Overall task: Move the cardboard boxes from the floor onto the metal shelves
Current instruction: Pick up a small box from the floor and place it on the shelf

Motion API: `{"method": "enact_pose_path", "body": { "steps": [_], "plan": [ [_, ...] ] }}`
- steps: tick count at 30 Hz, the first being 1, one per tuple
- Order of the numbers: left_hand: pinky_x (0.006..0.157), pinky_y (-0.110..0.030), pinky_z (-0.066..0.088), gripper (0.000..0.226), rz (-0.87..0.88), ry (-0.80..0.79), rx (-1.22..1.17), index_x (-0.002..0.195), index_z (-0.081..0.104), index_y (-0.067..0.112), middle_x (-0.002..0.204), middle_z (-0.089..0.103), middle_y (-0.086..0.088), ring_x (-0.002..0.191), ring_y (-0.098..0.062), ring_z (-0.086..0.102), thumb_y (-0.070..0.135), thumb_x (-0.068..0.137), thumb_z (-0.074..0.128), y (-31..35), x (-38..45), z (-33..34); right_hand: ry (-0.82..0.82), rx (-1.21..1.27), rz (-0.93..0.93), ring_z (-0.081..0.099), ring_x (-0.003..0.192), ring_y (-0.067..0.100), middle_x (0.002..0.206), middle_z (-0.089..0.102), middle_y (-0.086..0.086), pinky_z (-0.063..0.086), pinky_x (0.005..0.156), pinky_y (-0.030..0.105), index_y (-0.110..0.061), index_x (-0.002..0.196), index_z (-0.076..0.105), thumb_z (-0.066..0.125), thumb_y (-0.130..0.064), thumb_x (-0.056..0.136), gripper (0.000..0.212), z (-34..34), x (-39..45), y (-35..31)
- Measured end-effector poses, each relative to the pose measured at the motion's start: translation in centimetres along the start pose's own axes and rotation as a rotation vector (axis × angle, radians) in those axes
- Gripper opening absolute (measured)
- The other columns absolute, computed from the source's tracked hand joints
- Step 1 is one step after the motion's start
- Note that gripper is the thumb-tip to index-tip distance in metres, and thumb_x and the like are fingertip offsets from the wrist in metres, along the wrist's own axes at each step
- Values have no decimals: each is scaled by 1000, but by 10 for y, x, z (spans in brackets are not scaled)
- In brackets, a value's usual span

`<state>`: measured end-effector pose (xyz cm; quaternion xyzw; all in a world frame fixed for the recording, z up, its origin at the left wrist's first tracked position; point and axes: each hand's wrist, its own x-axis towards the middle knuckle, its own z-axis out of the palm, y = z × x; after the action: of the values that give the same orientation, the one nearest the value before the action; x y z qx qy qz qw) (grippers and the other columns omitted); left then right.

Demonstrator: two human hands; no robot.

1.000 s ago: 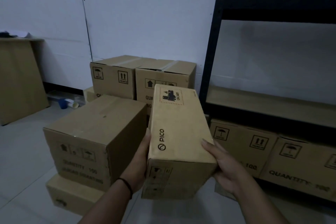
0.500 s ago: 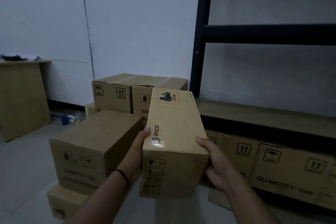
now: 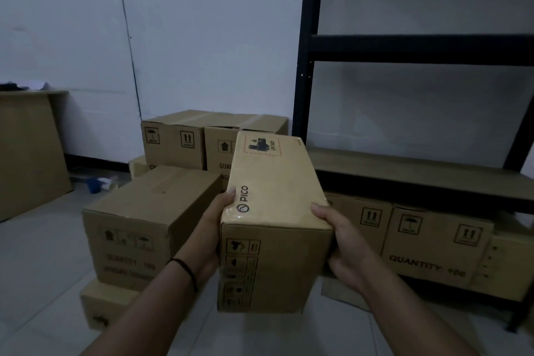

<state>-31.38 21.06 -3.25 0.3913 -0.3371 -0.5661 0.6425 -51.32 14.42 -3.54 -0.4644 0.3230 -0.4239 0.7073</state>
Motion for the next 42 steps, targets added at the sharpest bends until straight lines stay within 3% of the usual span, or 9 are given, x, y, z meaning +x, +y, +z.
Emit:
{"method": "enact_pose_path", "body": {
  "steps": [6,10,16,19,23,28,34,37,42],
  "plan": [
    [86,-45,48,39,-21,39,-17,97,75,15,104,72,-16,82,-30,70,42,82,53,63,22,29,19,-122,-39,61,111,23,113,72,-1,43,93,38,-27,124,62,56,-31,89,36,20,17,-69],
    [78,-41,51,44,-30,46,-27,80,80,19,95,74,-12,74,-26,72,41,93,44,134,24,80,18,-127,-59,68,96,17,105,74,-1,50,72,29,-22,121,64,54,-30,90,33,44,14,-158],
    [83,-46,50,44,-47,30,-87,84,80,17,100,73,-16,77,-30,71,41,94,44,248,-12,166,37,-40,-40,72,79,13,99,75,1,52,57,24,-19,117,66,54,-29,90,31,85,-38,-288],
    [77,-44,52,43,-76,26,-79,89,79,14,102,72,-19,77,-32,71,40,93,46,301,-37,207,70,-24,-22,71,87,18,101,75,3,54,70,31,-19,118,65,56,-28,89,32,105,-76,-346],
    [74,-43,54,39,-112,-29,-94,101,74,9,107,70,-23,80,-34,71,37,90,48,354,-70,250,130,15,-27,66,105,29,110,73,7,48,97,45,-18,123,63,70,-30,70,55,127,-128,-400],
    [90,-49,50,44,-133,-109,-75,106,73,9,113,68,-21,94,-36,68,39,90,46,374,-106,278,235,42,-78,69,93,21,101,75,3,52,73,33,-18,119,65,54,-23,91,31,145,-191,-431],
    [91,-51,46,45,-218,-204,-71,111,71,13,115,68,-19,96,-36,65,44,86,50,380,-132,311,356,46,-103,68,99,22,104,74,3,52,84,37,-19,121,64,53,-29,92,32,148,-250,-452],
    [102,-58,39,46,-255,-240,-68,115,70,15,120,66,-18,107,-39,60,46,85,54,373,-138,327,388,12,-152,70,92,17,103,75,0,52,76,34,-22,121,63,53,-31,93,31,141,-276,-462],
    [78,-44,50,41,-270,-362,-63,106,71,13,105,72,-16,79,-31,71,41,91,47,364,-151,363,460,16,-217,70,90,16,102,75,-2,52,77,35,-26,119,64,52,-28,94,27,125,-314,-473]
  ]
}}
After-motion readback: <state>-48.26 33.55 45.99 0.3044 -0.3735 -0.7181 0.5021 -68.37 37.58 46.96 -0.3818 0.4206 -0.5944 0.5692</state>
